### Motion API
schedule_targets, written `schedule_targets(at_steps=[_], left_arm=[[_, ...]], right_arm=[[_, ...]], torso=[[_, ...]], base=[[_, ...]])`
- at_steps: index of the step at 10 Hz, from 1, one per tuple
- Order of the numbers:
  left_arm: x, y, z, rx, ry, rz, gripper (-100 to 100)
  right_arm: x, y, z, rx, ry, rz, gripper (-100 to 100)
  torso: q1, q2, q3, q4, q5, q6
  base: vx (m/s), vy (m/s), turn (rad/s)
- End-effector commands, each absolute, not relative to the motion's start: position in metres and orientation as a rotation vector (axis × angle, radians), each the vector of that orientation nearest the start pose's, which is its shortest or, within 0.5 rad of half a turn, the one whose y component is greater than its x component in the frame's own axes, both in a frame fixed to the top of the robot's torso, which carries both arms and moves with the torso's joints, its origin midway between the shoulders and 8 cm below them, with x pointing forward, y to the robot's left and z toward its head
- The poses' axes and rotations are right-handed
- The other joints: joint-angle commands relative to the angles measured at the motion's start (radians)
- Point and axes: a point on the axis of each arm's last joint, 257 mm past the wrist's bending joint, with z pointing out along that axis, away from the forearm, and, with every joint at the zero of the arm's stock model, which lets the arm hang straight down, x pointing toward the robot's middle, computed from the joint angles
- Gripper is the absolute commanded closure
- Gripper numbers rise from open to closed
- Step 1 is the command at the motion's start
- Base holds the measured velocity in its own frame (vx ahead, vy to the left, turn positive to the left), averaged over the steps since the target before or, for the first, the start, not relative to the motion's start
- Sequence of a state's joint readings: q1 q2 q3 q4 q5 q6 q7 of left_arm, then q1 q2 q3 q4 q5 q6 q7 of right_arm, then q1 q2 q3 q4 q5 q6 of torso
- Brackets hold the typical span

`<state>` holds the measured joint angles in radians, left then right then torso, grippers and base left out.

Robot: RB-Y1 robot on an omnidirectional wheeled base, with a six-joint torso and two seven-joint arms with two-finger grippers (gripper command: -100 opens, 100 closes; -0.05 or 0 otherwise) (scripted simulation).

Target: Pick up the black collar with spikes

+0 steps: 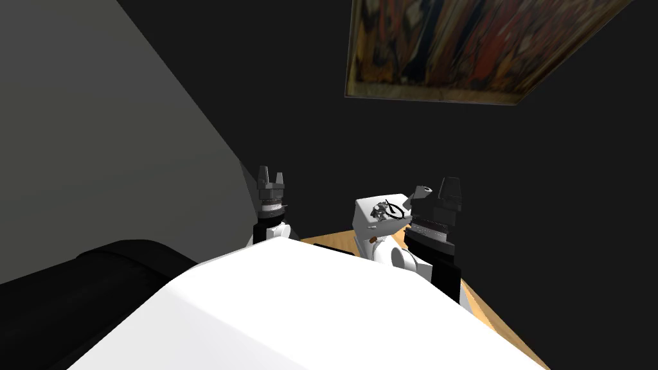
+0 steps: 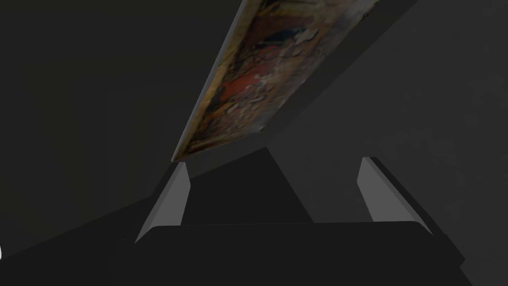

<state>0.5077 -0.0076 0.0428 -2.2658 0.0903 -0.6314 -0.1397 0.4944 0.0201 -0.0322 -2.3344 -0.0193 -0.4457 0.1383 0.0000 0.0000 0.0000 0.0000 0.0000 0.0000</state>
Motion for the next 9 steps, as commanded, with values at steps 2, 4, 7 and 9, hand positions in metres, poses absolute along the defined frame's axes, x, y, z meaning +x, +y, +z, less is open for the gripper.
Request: schedule_targets(at_steps=[2,4,7,9], left_arm=[[0.317,0.303,0.040,-0.578,0.502,-1.198,0],[0.317,0.303,0.040,-0.578,0.502,-1.198,0],[0.317,0.303,0.040,-0.578,0.502,-1.198,0],[0.317,0.303,0.040,-0.578,0.502,-1.198,0]], right_arm=[[0.349,-0.284,0.025,0.564,0.721,1.087,-100],[0.357,-0.279,0.008,0.518,0.807,1.013,-100],[0.369,-0.274,-0.026,0.436,0.948,0.866,-100],[0.374,-0.273,-0.039,0.400,0.997,0.804,-100]], torso=[[-0.003,0.001,0.001,0.000,0.000,0.000],[-0.007,0.002,0.001,0.000,-0.001,0.000],[-0.007,0.004,0.002,0.001,-0.002,0.000],[-0.010,0.003,0.002,0.001,-0.002,0.000]], base=[[-0.030,-0.064,0.047],[-0.036,-0.096,0.054],[-0.057,-0.107,0.069],[-0.046,-0.115,0.052]])
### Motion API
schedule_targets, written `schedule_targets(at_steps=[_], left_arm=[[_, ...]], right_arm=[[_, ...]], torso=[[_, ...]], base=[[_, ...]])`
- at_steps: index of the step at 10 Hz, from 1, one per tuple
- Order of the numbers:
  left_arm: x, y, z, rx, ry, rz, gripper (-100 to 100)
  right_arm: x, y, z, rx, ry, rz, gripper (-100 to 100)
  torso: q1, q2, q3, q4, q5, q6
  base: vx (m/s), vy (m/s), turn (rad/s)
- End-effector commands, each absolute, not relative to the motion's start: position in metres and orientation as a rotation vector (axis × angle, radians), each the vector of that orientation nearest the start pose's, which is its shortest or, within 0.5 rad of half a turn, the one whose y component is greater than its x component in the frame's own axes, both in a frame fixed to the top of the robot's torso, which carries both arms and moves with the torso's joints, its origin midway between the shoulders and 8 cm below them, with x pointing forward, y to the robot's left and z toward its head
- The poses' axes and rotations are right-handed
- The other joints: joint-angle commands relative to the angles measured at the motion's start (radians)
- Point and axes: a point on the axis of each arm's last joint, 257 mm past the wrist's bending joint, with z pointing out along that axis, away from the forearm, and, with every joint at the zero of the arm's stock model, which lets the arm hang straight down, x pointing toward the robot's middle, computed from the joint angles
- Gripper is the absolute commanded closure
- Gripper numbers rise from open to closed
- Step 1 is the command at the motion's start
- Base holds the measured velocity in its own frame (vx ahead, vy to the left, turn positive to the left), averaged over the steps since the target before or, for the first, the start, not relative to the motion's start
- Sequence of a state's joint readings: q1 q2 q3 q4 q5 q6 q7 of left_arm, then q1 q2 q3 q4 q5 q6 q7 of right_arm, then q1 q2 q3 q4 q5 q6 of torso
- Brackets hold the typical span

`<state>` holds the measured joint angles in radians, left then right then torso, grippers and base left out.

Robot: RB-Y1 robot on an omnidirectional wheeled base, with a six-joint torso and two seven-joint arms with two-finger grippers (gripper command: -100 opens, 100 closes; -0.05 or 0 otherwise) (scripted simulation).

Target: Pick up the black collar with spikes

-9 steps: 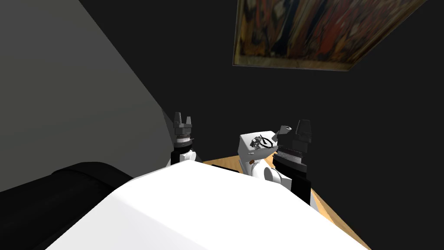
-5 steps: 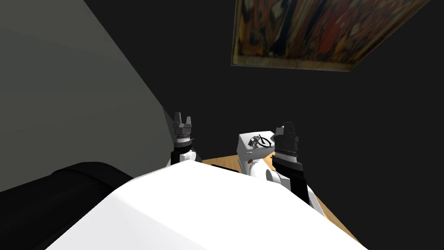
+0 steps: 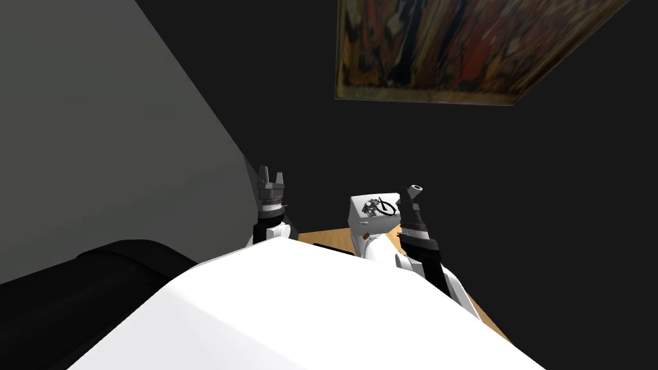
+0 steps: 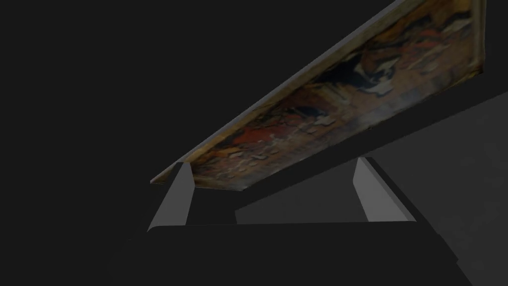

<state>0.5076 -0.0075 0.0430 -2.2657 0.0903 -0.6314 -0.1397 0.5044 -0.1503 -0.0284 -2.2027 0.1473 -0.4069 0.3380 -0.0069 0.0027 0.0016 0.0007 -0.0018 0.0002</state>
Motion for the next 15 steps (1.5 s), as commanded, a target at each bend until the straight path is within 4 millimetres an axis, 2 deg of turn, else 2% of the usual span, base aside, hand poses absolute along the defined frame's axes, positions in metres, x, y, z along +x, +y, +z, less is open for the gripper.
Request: schedule_targets(at_steps=[1,2,3,5,6,7,8,9,10,11,12,13,15], left_arm=[[0.317,0.303,0.040,-0.578,0.502,-1.198,0],[0.317,0.303,0.040,-0.578,0.502,-1.198,0],[0.317,0.303,0.040,-0.578,0.502,-1.198,0],[0.317,0.303,0.040,-0.578,0.502,-1.198,0],[0.317,0.303,0.040,-0.578,0.502,-1.198,0],[0.317,0.303,0.040,-0.579,0.502,-1.198,0],[0.317,0.303,0.040,-0.579,0.502,-1.198,0],[0.317,0.303,0.040,-0.579,0.502,-1.198,0],[0.317,0.303,0.040,-0.579,0.502,-1.198,0],[0.317,0.303,0.040,-0.579,0.502,-1.198,0],[0.317,0.303,0.040,-0.579,0.502,-1.198,0],[0.317,0.303,0.040,-0.579,0.502,-1.198,0],[0.317,0.303,0.040,-0.579,0.502,-1.198,0]], right_arm=[[0.378,-0.272,-0.053,0.364,1.046,0.743,-100],[0.382,-0.271,-0.067,0.331,1.094,0.690,-100],[0.382,-0.271,-0.067,0.324,1.095,0.679,-100],[0.389,-0.271,-0.099,0.246,1.190,0.561,-100],[0.389,-0.271,-0.099,0.234,1.191,0.544,-100],[0.393,-0.271,-0.115,0.190,1.237,0.484,-100],[0.393,-0.271,-0.115,0.183,1.238,0.475,-100],[0.396,-0.272,-0.131,0.133,1.282,0.410,-100],[0.396,-0.272,-0.131,0.129,1.283,0.404,-100],[0.398,-0.273,-0.148,0.074,1.325,0.338,-100],[0.398,-0.273,-0.148,0.070,1.325,0.333,-100],[0.401,-0.274,-0.164,0.013,1.366,0.267,-100],[0.401,-0.274,-0.164,0.008,1.365,0.261,-100]], torso=[[0.000,0.000,0.000,0.000,0.000,0.000],[0.001,-0.001,0.000,0.000,0.000,0.000],[0.000,0.000,0.000,0.000,0.000,0.000],[0.002,0.000,0.000,0.000,0.001,0.000],[0.000,0.000,0.000,0.000,0.000,0.000],[0.001,-0.001,0.000,0.000,0.000,0.000],[0.003,-0.001,0.000,0.000,0.001,0.000],[0.005,-0.002,-0.001,0.000,0.001,0.000],[0.006,-0.002,-0.001,0.000,0.001,0.000],[0.006,-0.002,-0.001,0.000,0.001,0.000],[0.006,-0.002,-0.001,0.000,0.001,0.000],[0.006,-0.002,-0.001,0.000,0.001,0.000],[0.006,-0.002,-0.001,0.000,0.001,0.000]], base=[[-0.034,-0.067,0.038],[-0.055,-0.097,0.081],[-0.054,-0.073,0.044],[-0.045,-0.082,0.069],[-0.038,-0.085,0.040],[-0.041,-0.050,0.105],[-0.022,-0.013,0.072],[-0.022,-0.015,0.073],[-0.018,-0.012,0.058],[-0.029,-0.020,0.096],[-0.020,-0.014,0.067],[-0.026,-0.018,0.086],[-0.014,-0.009,0.045]])
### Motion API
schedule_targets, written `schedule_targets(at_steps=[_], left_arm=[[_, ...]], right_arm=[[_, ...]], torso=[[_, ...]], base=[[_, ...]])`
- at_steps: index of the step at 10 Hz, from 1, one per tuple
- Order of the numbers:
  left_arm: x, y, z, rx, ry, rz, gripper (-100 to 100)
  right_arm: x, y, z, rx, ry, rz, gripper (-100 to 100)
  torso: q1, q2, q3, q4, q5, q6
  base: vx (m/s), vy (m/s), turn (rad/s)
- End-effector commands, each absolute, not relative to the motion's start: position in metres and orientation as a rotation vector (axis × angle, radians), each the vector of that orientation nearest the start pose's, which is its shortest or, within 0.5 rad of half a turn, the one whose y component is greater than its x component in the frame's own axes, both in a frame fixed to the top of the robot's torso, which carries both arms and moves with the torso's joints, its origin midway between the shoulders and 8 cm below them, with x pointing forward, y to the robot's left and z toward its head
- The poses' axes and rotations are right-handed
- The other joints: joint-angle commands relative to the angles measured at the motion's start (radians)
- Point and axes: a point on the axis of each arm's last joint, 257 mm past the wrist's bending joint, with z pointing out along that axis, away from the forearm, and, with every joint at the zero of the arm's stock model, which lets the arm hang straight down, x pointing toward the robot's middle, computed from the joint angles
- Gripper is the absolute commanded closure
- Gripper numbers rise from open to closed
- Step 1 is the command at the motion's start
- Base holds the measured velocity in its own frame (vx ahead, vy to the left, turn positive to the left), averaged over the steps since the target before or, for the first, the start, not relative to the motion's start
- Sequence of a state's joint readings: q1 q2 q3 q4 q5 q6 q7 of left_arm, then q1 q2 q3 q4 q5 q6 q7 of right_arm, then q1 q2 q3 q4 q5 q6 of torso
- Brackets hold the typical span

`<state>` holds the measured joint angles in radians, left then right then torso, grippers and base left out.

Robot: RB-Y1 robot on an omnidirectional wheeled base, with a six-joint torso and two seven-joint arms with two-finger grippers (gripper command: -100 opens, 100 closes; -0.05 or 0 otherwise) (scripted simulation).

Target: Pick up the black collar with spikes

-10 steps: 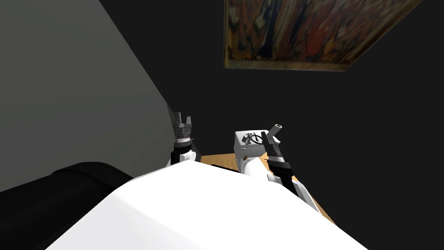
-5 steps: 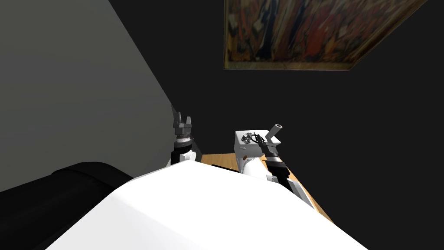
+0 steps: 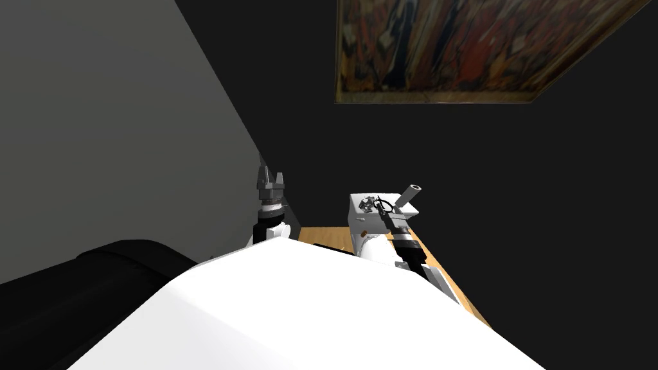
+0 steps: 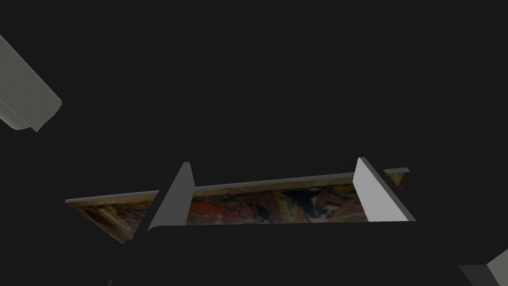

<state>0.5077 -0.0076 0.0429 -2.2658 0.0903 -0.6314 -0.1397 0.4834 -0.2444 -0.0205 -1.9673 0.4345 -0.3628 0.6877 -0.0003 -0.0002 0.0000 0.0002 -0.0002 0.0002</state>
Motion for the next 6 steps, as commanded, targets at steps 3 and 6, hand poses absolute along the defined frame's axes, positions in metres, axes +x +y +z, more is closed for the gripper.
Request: schedule_targets(at_steps=[3,6], left_arm=[[0.3172,0.3034,0.0403,-0.579,0.502,-1.198,0],[0.3172,0.3034,0.0403,-0.579,0.502,-1.198,0]], right_arm=[[0.4008,-0.2744,-0.1642,0.008,1.365,0.261,-100],[0.4008,-0.2744,-0.1642,0.008,1.365,0.261,-100]], torso=[[0.001,-0.001,0.000,0.000,0.000,0.000],[0.001,-0.001,-0.001,0.000,0.000,0.000]], base=[[0.003,0.002,-0.009],[0.001,0.001,-0.004]])
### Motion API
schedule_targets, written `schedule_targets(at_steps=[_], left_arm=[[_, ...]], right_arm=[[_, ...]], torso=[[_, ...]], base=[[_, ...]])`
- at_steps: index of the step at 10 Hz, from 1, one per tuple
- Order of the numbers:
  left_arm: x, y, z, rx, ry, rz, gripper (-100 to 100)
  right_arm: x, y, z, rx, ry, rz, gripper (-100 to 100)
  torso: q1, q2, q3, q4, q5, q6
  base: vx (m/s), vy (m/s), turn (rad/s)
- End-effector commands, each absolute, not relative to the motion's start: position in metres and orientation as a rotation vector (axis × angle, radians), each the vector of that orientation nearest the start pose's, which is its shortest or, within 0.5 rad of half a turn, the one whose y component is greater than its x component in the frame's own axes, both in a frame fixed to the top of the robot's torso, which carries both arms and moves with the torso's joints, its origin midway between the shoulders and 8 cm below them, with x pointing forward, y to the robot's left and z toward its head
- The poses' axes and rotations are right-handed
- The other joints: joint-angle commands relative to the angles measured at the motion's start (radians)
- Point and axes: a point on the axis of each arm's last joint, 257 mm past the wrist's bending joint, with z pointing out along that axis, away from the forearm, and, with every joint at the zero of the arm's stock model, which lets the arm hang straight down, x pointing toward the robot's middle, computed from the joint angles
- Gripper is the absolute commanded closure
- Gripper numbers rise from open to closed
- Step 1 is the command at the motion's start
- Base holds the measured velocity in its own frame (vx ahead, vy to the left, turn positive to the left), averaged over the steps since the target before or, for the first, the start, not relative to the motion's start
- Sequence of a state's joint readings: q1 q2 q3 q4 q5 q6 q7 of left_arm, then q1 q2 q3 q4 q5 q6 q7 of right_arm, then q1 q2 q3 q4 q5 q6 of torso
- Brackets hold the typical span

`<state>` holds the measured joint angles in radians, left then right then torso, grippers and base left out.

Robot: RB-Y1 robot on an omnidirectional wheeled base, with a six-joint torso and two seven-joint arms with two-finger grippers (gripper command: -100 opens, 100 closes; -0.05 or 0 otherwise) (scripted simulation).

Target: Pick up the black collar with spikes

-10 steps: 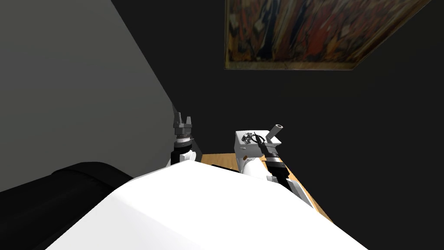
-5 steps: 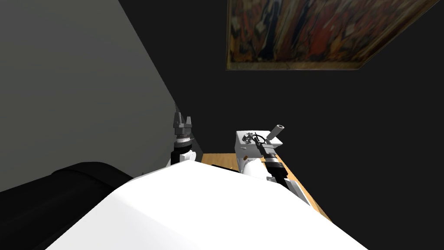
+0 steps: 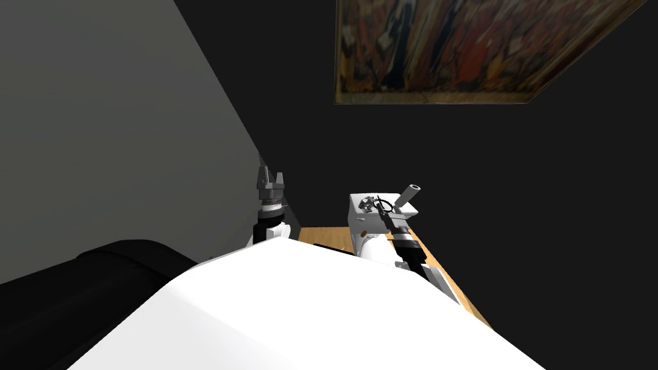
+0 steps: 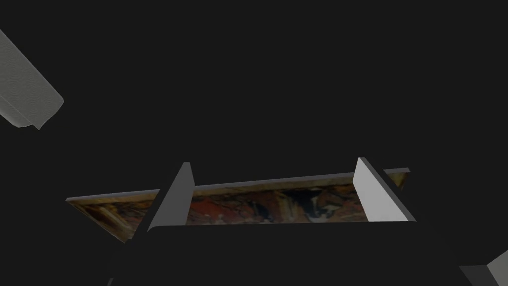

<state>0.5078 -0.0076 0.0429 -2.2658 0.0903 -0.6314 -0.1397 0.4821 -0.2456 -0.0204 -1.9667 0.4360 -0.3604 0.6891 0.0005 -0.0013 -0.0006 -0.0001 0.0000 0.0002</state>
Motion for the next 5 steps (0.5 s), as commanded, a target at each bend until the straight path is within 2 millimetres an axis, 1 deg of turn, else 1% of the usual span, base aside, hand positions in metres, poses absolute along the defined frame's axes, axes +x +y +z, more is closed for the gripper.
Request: schedule_targets(at_steps=[1,2,3,5], left_arm=[[0.317,0.303,0.040,-0.579,0.502,-1.198,0],[0.317,0.303,0.040,-0.579,0.502,-1.198,0],[0.317,0.303,0.040,-0.579,0.502,-1.198,0],[0.317,0.303,0.040,-0.579,0.502,-1.198,0]], right_arm=[[0.401,-0.274,-0.164,0.008,1.365,0.261,-100],[0.396,-0.277,-0.173,-0.053,1.396,0.204,-100],[0.392,-0.281,-0.182,-0.106,1.425,0.155,-100],[0.387,-0.285,-0.194,-0.173,1.459,0.094,-100]], torso=[[0.000,0.000,0.000,0.000,0.000,0.000],[0.000,0.000,0.000,0.000,0.000,0.000],[0.000,-0.001,0.000,0.000,0.000,0.000],[-0.001,-0.004,-0.003,-0.001,0.000,0.000]], base=[[0.000,0.000,0.000],[0.024,0.006,0.023],[0.070,-0.004,0.027],[0.073,-0.004,0.020]])
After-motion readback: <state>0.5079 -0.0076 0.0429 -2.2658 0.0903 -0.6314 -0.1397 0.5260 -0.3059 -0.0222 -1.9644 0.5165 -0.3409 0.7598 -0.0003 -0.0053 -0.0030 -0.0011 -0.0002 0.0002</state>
